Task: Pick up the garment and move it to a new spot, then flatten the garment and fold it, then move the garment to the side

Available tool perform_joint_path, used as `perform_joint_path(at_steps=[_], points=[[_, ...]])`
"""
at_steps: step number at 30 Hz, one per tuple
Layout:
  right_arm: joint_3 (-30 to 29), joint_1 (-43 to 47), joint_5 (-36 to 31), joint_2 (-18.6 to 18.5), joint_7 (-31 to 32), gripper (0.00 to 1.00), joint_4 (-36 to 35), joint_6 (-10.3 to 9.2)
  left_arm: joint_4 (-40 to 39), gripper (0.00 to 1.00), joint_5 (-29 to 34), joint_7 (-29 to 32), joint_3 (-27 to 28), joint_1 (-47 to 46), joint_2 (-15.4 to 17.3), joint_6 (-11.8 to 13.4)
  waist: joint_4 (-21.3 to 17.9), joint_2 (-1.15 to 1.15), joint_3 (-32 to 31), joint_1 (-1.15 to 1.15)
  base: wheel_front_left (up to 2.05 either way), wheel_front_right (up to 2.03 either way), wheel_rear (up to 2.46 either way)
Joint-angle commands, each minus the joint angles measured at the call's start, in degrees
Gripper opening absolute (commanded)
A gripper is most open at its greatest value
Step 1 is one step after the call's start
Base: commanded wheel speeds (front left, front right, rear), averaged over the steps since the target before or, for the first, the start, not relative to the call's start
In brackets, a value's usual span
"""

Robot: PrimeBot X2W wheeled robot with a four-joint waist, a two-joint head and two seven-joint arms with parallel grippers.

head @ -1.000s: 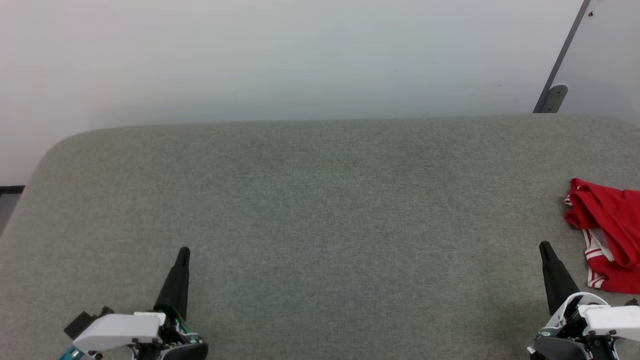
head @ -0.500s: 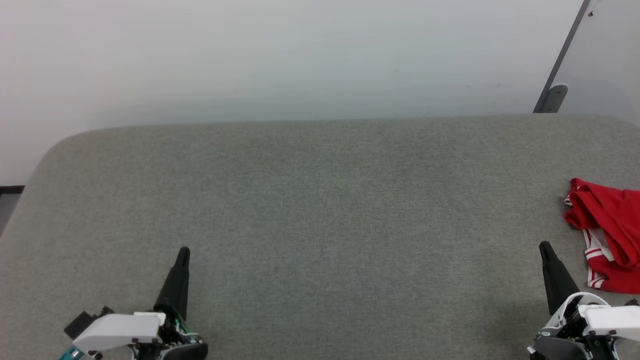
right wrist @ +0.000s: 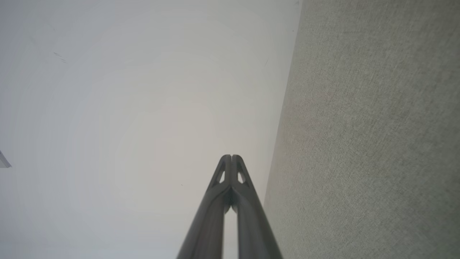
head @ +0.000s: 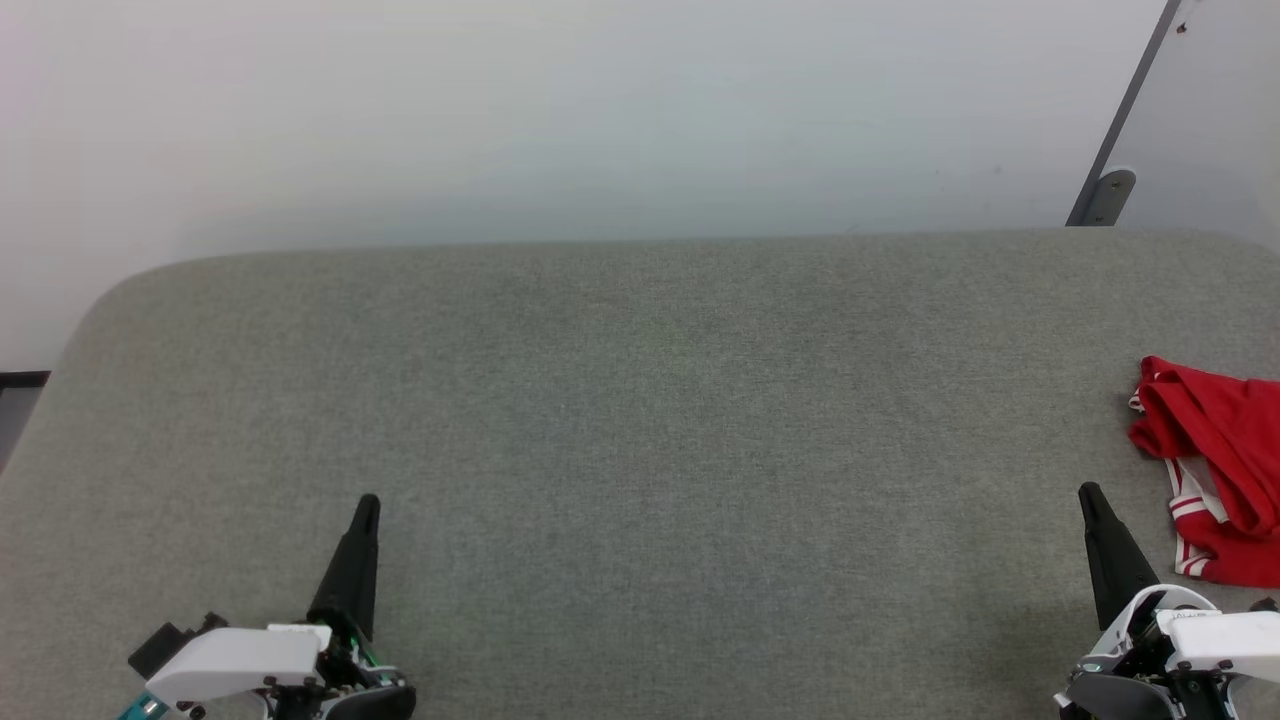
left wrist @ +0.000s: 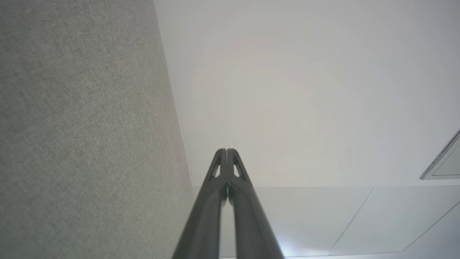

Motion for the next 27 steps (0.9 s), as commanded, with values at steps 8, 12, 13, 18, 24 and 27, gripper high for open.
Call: perform_joint_path(at_steps=[8, 12, 13, 18, 24, 27], points=[[0.06, -0.11, 0.25, 0.19, 0.12, 0.0, -0.16, -0.07, 0.07, 0.0, -0.12, 0.15, 0.14, -0.6, 0.05, -0.31, 0.0, 0.0, 0.0, 0.0, 0.0, 0.0, 0.0], [0.06, -0.11, 0.25, 0.19, 0.12, 0.0, -0.16, -0.07, 0.07, 0.0, -0.13, 0.15, 0.13, -0.6, 0.04, -0.31, 0.0, 0.0, 0.0, 0.0, 0.0, 0.0, 0.0], [0.06, -0.11, 0.25, 0.19, 0.12, 0.0, -0.16, -0.07, 0.07, 0.0, -0.12, 0.15, 0.14, -0.6, 0.04, -0.31, 0.0, 0.0, 0.0, 0.0, 0.0, 0.0, 0.0], [0.06, -0.11, 0.25, 0.19, 0.12, 0.0, -0.16, -0.07, 0.07, 0.0, -0.11, 0.16, 0.14, -0.6, 0.04, -0.31, 0.0, 0.0, 0.0, 0.0, 0.0, 0.0, 0.0], [0.06, -0.11, 0.26, 0.19, 0.12, 0.0, -0.17, -0.07, 0.07, 0.0, -0.12, 0.16, 0.15, -0.6, 0.04, -0.31, 0.0, 0.0, 0.0, 0.0, 0.0, 0.0, 0.0], [0.06, -0.11, 0.26, 0.19, 0.12, 0.0, -0.17, -0.07, 0.07, 0.0, -0.12, 0.16, 0.15, -0.6, 0.04, -0.31, 0.0, 0.0, 0.0, 0.0, 0.0, 0.0, 0.0]])
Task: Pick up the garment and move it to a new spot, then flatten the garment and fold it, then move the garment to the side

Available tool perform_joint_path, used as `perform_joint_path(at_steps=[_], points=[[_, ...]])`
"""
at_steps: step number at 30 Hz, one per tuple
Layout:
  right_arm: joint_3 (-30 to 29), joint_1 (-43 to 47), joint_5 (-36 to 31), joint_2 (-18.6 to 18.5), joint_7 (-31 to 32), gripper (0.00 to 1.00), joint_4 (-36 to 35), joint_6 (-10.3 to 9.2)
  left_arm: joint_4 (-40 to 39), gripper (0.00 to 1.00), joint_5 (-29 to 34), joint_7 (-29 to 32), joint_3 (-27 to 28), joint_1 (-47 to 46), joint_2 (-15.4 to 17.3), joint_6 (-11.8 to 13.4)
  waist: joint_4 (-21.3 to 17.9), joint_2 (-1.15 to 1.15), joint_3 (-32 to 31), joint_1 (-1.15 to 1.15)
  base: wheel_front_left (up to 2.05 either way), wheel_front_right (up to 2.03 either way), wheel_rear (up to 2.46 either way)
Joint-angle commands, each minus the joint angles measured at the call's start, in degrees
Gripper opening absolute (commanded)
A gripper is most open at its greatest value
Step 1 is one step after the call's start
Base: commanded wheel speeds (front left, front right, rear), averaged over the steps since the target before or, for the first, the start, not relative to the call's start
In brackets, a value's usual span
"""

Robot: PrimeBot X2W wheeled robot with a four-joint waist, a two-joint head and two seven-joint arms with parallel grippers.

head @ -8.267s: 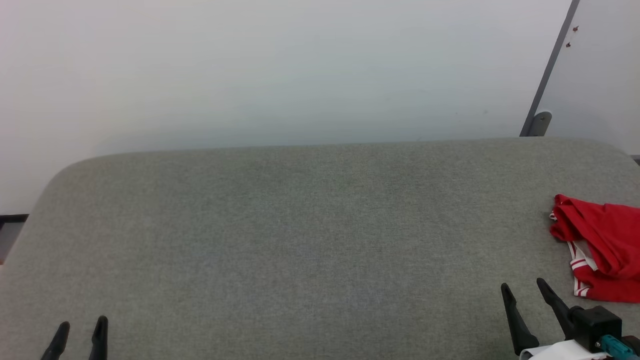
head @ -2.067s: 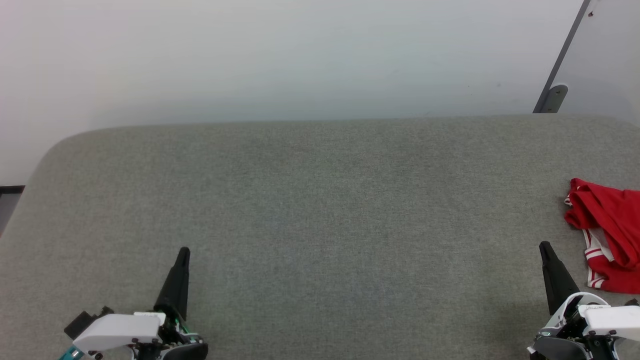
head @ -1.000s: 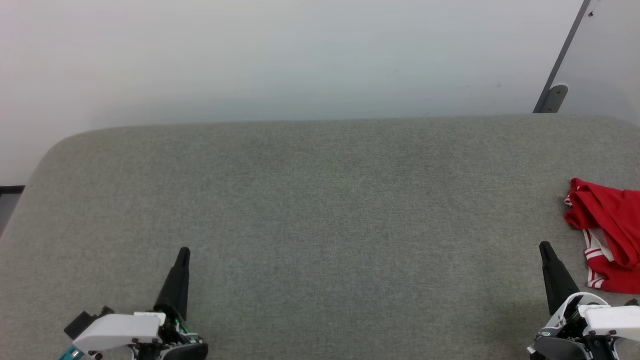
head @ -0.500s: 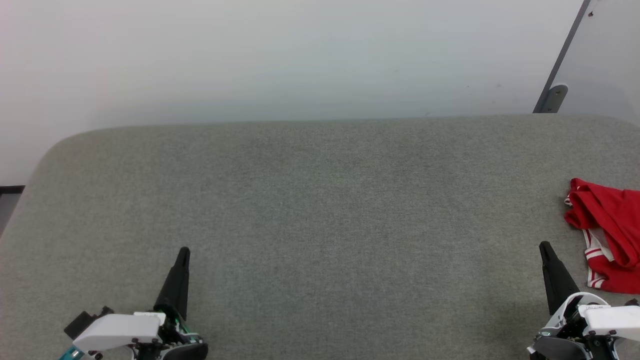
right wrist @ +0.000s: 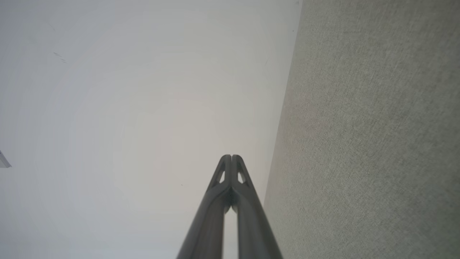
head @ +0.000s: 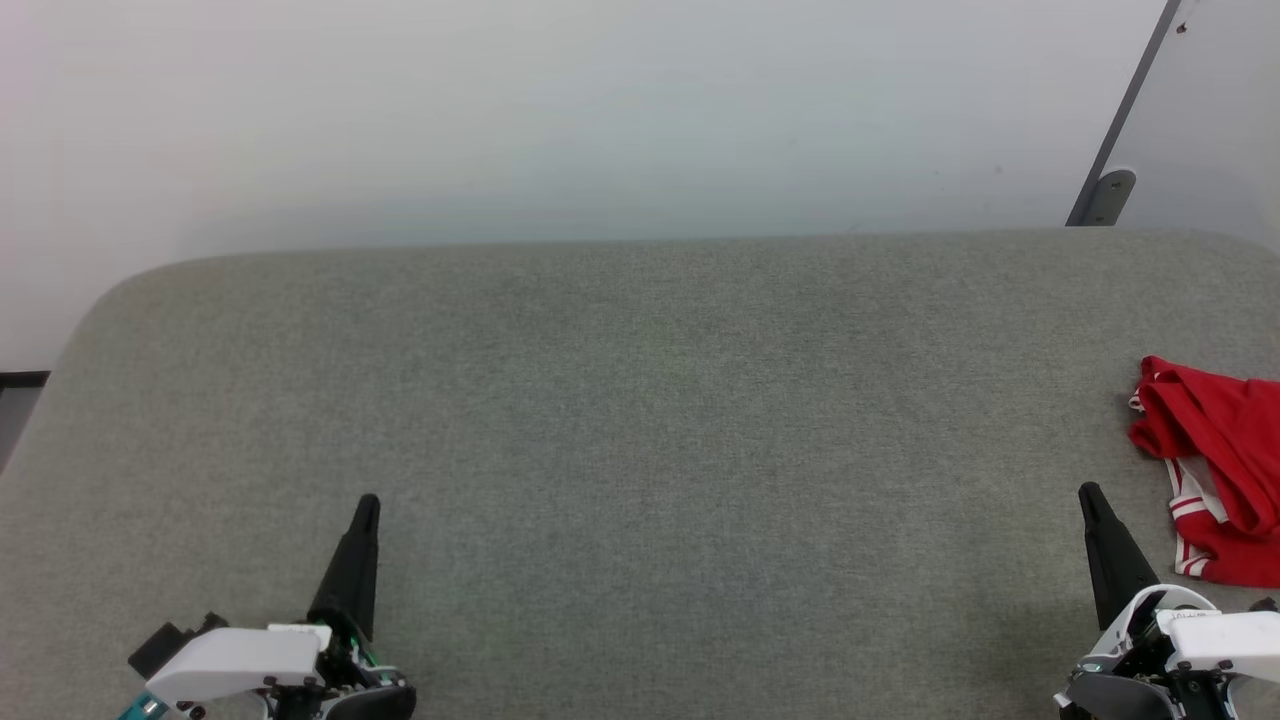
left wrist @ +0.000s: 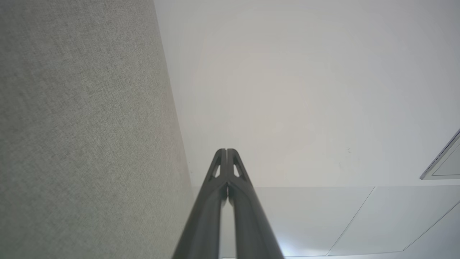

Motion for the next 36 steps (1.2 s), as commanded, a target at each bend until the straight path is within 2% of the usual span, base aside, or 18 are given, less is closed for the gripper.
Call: perform_joint_path(at_steps=[1, 36], points=[[0.07, -0.11, 0.26, 0.19, 0.12, 0.0, -0.17, -0.07, 0.07, 0.0, -0.12, 0.16, 0.16, -0.6, 0.04, -0.31, 0.0, 0.0, 0.0, 0.0, 0.0, 0.0, 0.0], [0.06, -0.11, 0.26, 0.19, 0.11, 0.0, -0.17, -0.06, 0.06, 0.0, -0.11, 0.17, 0.15, -0.6, 0.03, -0.31, 0.0, 0.0, 0.0, 0.0, 0.0, 0.0, 0.0]])
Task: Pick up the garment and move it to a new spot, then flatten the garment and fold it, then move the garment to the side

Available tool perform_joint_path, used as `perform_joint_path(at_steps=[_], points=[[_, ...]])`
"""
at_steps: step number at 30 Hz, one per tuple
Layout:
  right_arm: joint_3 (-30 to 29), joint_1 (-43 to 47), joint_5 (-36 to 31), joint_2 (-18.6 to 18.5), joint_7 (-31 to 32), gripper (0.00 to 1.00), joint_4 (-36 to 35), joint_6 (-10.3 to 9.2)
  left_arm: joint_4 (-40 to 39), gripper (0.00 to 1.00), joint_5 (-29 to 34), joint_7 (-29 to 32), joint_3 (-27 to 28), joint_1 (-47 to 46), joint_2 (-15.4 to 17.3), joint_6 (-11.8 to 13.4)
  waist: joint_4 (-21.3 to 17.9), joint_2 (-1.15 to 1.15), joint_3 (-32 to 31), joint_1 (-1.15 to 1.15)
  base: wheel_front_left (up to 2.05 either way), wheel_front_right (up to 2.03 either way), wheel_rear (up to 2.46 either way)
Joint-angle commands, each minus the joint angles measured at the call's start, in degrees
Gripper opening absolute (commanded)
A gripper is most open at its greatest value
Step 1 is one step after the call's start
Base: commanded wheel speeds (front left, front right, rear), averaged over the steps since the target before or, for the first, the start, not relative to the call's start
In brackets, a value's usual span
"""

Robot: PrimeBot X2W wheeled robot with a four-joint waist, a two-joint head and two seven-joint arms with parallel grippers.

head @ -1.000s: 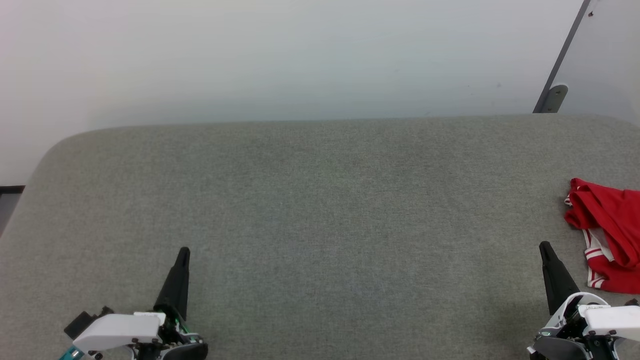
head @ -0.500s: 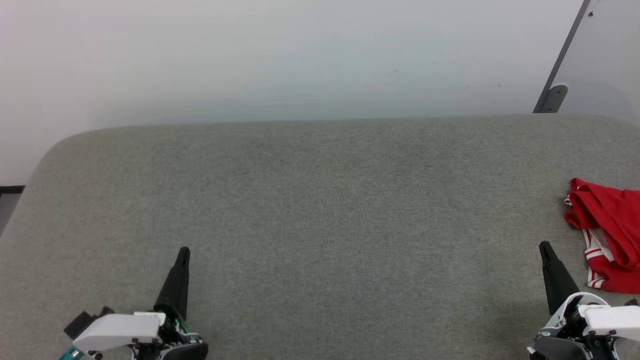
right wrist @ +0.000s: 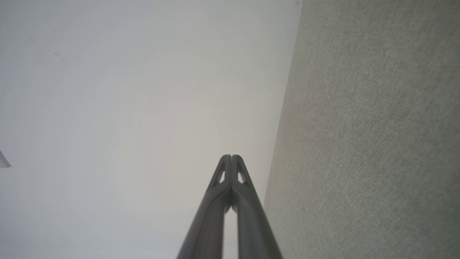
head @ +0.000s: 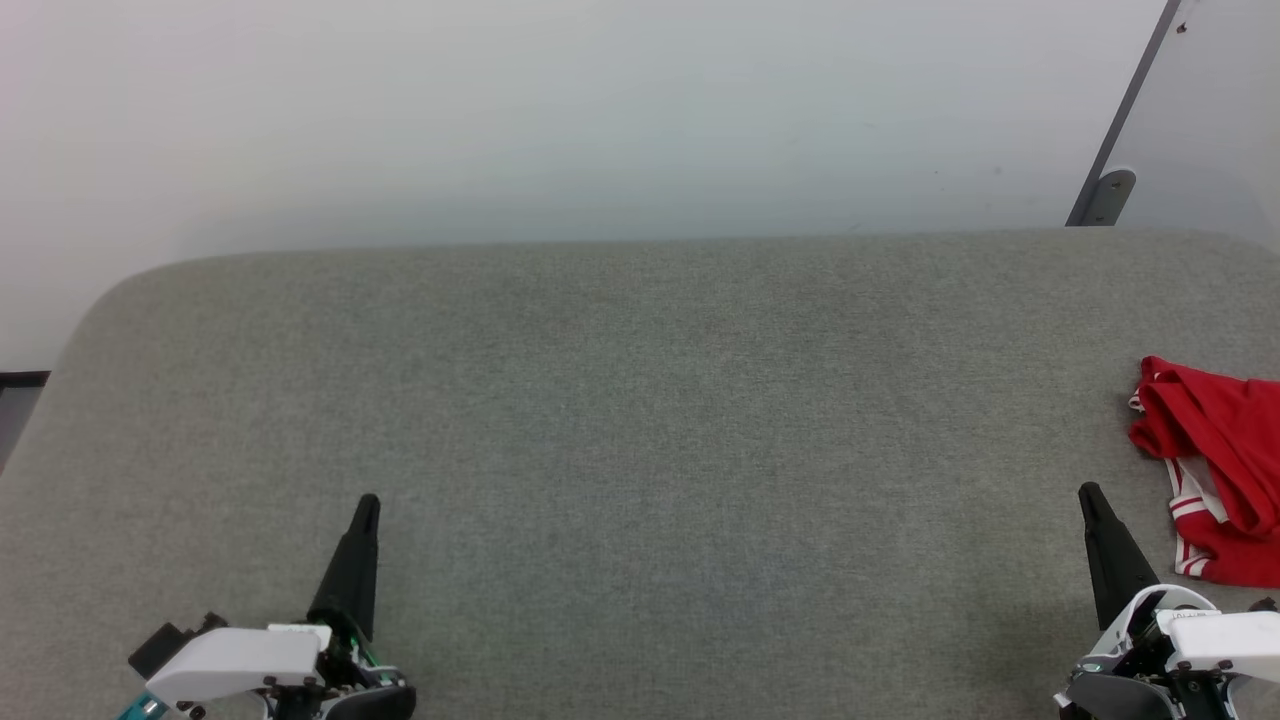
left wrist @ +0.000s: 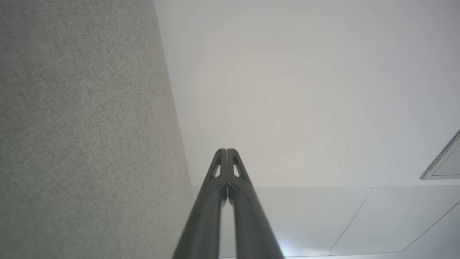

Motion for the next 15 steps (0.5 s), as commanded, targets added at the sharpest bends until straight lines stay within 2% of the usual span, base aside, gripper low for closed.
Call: perform_joint_path(at_steps=[1, 15], points=[[0.05, -0.11, 0.26, 0.18, 0.11, 0.0, -0.17, -0.06, 0.06, 0.0, -0.11, 0.17, 0.14, -0.6, 0.03, -0.31, 0.0, 0.0, 0.0, 0.0, 0.0, 0.0, 0.0], [0.06, -0.11, 0.26, 0.18, 0.11, 0.0, -0.17, -0.06, 0.06, 0.0, -0.11, 0.17, 0.14, -0.6, 0.03, -0.31, 0.0, 0.0, 0.0, 0.0, 0.0, 0.0, 0.0]])
